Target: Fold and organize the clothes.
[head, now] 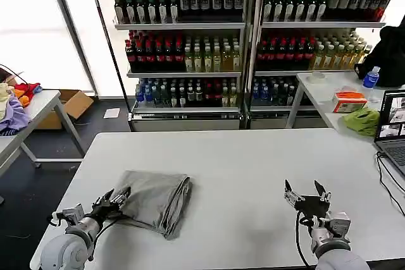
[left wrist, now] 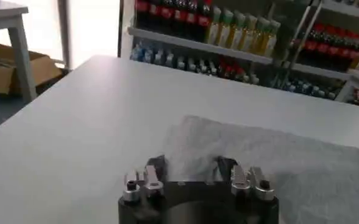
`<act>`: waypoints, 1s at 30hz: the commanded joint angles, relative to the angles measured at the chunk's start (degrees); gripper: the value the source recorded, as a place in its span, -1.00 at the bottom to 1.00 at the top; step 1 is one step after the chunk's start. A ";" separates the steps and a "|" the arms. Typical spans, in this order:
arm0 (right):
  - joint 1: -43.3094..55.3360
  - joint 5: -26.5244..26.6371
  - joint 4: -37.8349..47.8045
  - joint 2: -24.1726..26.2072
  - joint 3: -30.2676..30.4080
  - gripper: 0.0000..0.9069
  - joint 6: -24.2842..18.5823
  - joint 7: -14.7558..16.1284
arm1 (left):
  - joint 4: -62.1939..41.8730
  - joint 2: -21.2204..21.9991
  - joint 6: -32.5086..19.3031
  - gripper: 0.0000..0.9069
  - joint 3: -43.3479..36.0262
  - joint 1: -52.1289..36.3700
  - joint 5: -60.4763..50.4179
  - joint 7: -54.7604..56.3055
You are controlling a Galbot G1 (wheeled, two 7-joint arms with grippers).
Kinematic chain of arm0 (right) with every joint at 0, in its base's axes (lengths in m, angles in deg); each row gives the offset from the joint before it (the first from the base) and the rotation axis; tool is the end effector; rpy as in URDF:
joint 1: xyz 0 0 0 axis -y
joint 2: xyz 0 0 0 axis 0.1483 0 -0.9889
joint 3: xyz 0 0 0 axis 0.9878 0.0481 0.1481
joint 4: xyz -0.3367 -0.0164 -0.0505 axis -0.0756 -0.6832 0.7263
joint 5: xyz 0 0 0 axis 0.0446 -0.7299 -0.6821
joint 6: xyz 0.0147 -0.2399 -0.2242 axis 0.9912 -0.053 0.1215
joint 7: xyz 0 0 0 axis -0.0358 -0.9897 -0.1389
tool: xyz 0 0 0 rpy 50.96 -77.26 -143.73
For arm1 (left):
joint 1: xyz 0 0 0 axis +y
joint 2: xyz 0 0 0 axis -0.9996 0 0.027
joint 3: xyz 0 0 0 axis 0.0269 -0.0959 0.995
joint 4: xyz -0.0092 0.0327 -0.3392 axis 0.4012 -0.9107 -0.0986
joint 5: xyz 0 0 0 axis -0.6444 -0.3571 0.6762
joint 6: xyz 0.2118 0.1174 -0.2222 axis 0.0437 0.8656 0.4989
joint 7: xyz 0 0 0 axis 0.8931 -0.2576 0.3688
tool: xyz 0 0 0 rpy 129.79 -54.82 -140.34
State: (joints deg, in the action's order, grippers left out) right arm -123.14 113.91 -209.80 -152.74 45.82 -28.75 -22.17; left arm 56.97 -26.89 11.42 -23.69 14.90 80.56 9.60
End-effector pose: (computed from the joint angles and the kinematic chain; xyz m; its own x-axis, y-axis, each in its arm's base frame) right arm 0.1877 -0.0674 -0.2359 -0.9466 0.0882 0.3101 0.0807 0.9960 -0.0370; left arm 0.2434 0.1426 -0.3047 -0.8533 0.1167 0.5081 0.0139 0.9794 -0.2017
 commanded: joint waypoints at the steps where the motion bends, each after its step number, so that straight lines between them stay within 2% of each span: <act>1: -0.09 0.01 -0.34 -0.03 0.09 1.00 0.00 -0.02 | 1.08 0.16 -0.39 -1.00 -0.13 0.84 -1.11 -1.15; 9: -0.12 0.15 -0.76 0.27 -0.19 1.00 0.02 -0.06 | 0.53 0.62 -1.48 -1.00 0.90 0.77 -1.80 -1.17; 14: 0.39 0.41 -0.54 0.52 -0.03 1.00 0.01 -0.02 | 1.06 -0.87 -1.73 -1.00 5.12 0.27 -0.52 -0.82; 18: 1.57 0.80 -0.05 0.68 0.69 1.00 0.04 -0.04 | 0.18 -5.09 -0.89 -1.00 13.31 0.18 2.03 -0.64; 23: 3.45 0.94 0.70 0.59 2.38 1.00 0.02 -0.03 | -3.68 -12.52 1.18 -1.00 23.60 1.37 4.45 0.13; 26: 4.31 0.97 0.89 0.51 3.52 1.00 0.00 -0.02 | -6.62 -16.30 1.08 -1.00 26.71 2.53 4.49 -0.65; 30: 4.78 1.07 0.92 0.55 4.17 1.00 0.06 -0.07 | -7.52 -17.46 0.89 -1.00 27.90 2.63 3.44 -0.95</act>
State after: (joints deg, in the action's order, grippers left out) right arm -120.04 114.96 -209.02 -152.19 48.29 -28.72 -22.19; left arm 53.94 -35.58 11.79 -7.67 16.52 82.93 9.13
